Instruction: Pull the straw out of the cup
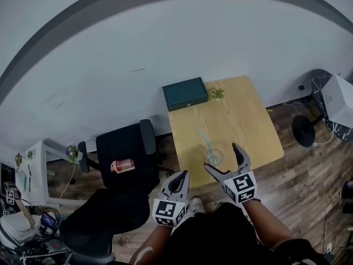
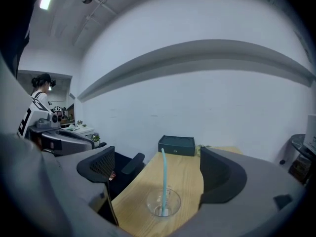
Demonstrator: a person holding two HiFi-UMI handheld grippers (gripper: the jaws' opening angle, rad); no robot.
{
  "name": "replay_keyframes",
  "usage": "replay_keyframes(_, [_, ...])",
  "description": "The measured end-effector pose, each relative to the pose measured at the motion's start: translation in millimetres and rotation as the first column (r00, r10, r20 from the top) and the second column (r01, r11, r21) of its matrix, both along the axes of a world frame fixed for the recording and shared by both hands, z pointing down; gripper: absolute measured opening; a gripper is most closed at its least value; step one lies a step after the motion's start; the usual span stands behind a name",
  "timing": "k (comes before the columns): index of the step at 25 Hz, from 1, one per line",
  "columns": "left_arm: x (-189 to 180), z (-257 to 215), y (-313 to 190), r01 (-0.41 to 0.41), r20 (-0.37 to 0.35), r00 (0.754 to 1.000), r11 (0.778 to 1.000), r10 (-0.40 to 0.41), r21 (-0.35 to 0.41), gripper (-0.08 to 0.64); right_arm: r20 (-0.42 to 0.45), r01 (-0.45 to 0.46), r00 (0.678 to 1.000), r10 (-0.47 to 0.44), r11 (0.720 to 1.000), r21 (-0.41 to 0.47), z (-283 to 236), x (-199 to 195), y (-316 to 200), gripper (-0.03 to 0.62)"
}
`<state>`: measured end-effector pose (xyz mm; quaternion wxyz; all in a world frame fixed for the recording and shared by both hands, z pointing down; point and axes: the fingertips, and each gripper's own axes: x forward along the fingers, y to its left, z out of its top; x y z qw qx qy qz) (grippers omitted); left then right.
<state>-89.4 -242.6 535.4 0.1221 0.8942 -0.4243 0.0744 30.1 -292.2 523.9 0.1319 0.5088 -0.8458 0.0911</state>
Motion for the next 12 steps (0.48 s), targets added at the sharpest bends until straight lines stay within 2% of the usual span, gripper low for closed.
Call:
replay_keyframes(5, [2, 7, -3, 0.019, -0.008, 1.000, 1.000, -0.019, -0.016, 0.020, -0.015, 0.026, 1.000, -0.027, 0.999, -0.038, 16, -1, -11, 0.540])
replay_keyframes(8, [-2, 7, -14, 0.061, 0.000, 0.998, 0.998, -0.061, -0.021, 0.020, -0.049, 0.049, 0.997, -0.053, 0.996, -0.079, 29, -1, -21, 0.538])
replay_keyframes(12, [-5, 6, -19, 0.118, 0.002, 0.993, 0.993, -0.118, -0.018, 0.020, -0.039, 0.079, 0.996, -0.084, 0.990, -0.115, 47, -3, -34, 0.511])
